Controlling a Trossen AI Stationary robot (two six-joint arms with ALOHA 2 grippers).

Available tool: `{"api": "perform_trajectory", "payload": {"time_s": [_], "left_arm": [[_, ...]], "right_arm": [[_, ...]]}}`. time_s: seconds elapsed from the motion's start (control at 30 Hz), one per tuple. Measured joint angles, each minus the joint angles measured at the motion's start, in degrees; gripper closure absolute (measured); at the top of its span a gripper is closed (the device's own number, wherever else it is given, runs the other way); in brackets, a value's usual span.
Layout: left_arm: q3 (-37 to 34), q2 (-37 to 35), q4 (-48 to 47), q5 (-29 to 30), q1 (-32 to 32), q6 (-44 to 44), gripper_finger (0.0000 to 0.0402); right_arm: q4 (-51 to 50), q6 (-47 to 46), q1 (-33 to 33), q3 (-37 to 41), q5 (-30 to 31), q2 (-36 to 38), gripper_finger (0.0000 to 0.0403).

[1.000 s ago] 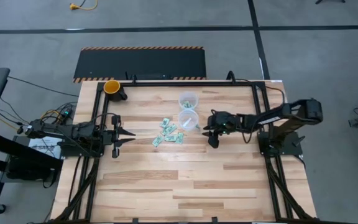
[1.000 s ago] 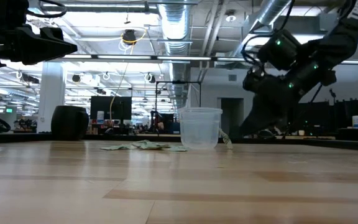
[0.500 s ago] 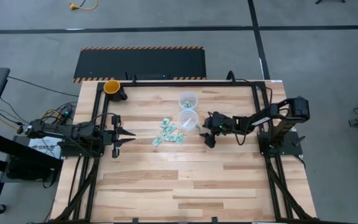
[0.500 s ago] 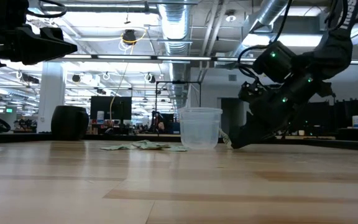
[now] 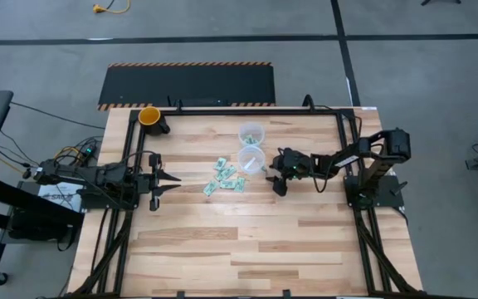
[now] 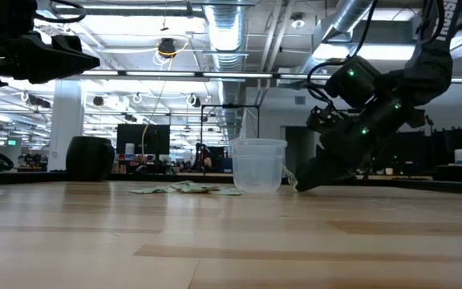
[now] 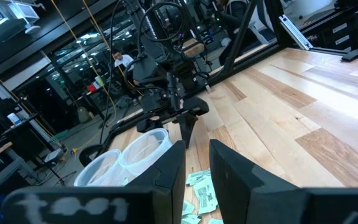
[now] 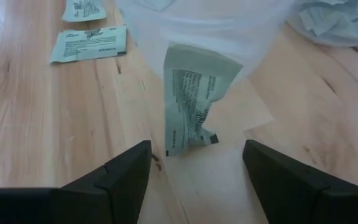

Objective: Pick and place items into bin
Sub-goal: Put the green stevia packet into the top transparent bin

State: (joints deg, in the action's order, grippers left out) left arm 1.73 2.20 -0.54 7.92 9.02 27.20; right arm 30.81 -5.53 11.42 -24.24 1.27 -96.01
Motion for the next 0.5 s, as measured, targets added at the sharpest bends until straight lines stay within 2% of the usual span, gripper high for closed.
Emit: {"api": "perform_trajectory", "payload": {"time_s": [0.5], "left_arm": [[0.00, 0.00, 0.02, 0.00, 0.00, 0.00, 0.0340]], "right_arm": [[1.16, 0.99, 0.03, -1.22, 1.87, -0.08, 0.0147]]}}
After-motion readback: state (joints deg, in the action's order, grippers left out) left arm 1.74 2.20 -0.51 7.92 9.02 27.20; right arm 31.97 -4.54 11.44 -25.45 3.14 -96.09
